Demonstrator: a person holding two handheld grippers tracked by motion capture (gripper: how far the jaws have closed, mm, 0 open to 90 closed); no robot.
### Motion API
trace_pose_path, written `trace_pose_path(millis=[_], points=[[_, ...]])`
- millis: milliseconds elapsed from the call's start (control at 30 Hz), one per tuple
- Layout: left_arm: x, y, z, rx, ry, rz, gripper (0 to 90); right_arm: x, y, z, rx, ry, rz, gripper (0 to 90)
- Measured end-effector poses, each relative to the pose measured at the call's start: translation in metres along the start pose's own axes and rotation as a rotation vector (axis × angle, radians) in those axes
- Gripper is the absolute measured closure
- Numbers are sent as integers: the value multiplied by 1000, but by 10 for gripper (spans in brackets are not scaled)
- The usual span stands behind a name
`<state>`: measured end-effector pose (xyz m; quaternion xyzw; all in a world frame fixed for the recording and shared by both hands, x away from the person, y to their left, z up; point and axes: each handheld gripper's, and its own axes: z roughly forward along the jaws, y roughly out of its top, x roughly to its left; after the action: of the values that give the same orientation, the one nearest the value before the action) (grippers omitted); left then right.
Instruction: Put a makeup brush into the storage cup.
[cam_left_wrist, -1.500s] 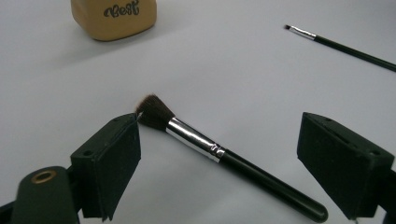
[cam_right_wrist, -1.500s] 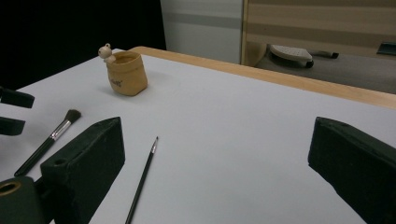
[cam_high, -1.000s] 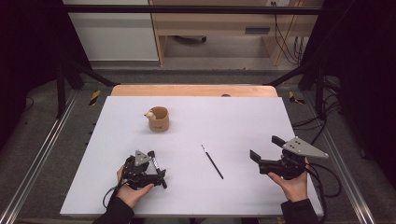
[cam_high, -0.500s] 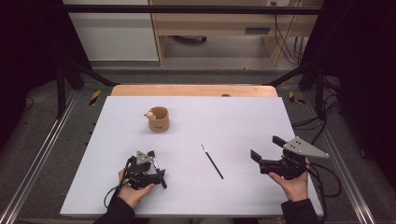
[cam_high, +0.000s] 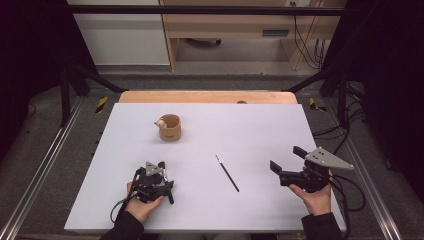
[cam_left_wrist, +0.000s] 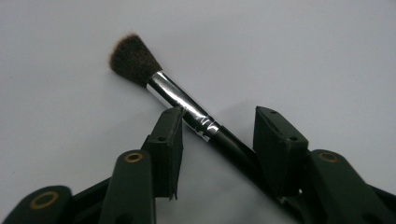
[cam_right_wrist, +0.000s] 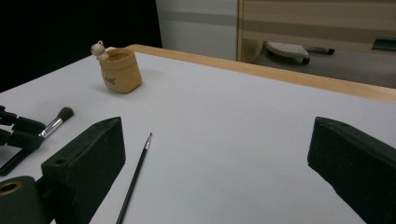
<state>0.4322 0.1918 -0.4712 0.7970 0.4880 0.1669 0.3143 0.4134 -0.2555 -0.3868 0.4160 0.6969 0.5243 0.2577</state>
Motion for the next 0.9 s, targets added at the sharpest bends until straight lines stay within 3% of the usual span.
trace_pose_path(millis=[533, 867, 900], points=[[7, 1, -5, 43, -3, 30, 769, 0, 0, 0, 0, 0, 0, 45], [9, 2, -6, 59, -26, 57, 755, 0, 0, -1, -1, 0, -1, 45], [10, 2, -6, 58, -42, 51, 755, 0, 0, -1, -1, 0, -1, 45]])
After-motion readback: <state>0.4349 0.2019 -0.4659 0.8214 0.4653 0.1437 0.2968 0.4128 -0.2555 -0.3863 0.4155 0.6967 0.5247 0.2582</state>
